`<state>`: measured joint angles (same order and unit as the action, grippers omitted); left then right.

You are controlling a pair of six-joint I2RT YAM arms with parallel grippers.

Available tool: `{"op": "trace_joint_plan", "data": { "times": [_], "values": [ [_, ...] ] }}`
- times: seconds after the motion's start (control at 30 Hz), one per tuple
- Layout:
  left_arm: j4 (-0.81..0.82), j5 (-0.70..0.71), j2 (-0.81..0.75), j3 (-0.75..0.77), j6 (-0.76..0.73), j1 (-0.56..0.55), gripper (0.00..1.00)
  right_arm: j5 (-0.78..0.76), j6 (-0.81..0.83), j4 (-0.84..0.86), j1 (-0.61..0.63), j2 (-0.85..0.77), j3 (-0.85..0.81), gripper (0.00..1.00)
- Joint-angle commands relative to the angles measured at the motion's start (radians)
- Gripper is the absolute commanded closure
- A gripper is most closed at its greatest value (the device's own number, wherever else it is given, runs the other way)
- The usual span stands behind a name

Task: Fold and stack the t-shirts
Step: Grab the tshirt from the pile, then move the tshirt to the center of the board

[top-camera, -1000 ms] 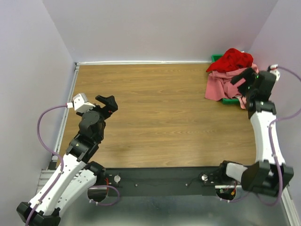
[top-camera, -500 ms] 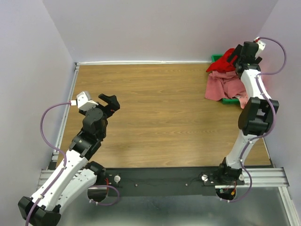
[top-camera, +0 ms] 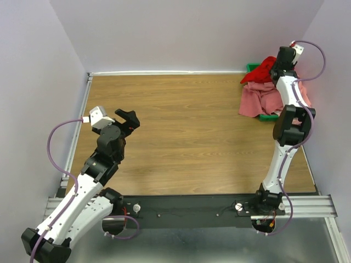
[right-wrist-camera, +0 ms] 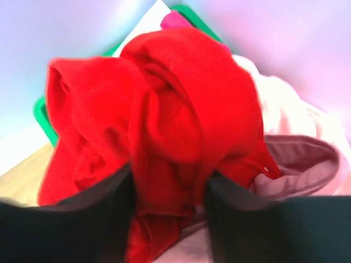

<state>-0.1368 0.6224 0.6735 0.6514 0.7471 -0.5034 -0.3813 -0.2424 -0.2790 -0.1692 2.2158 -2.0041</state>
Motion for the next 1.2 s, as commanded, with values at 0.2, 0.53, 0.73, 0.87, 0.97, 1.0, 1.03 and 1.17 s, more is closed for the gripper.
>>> {"op": "trace_joint_plan", "data": {
  "times": [0.2, 0.53, 0.73, 0.87, 0.97, 1.0, 1.03, 1.17],
  "values": [
    [0.017, 0.048, 0.006, -0.007, 0.006, 0.003, 0.01, 0.065, -0.050, 0.001, 0.002, -0.025, -0.099, 0.88],
    [0.039, 0.051, 0.060, 0.002, 0.001, 0.003, 0.01, 0.016, 0.037, 0.024, 0.111, -0.182, -0.274, 0.95],
    [0.043, 0.042, 0.100, 0.014, -0.003, 0.003, 0.01, 0.064, 0.084, 0.087, 0.112, -0.217, -0.452, 1.00],
    [0.045, 0.020, 0.113, 0.022, -0.009, 0.003, 0.01, 0.172, 0.054, 0.126, 0.112, -0.249, -0.550, 1.00],
    [0.046, 0.010, 0.106, 0.019, -0.009, 0.003, 0.01, 0.273, 0.016, 0.167, 0.112, -0.303, -0.552, 1.00],
    [0.049, 0.008, 0.104, 0.019, -0.009, 0.003, 0.01, 0.306, -0.012, 0.169, 0.112, -0.321, -0.542, 1.00],
    [0.052, 0.008, 0.100, 0.016, -0.009, 0.003, 0.01, 0.353, -0.035, 0.172, 0.112, -0.337, -0.530, 1.00],
    [0.052, -0.007, 0.072, 0.016, -0.012, 0.003, 0.01, 0.704, -0.124, 0.191, 0.132, -0.386, -0.480, 1.00]
  ]
}}
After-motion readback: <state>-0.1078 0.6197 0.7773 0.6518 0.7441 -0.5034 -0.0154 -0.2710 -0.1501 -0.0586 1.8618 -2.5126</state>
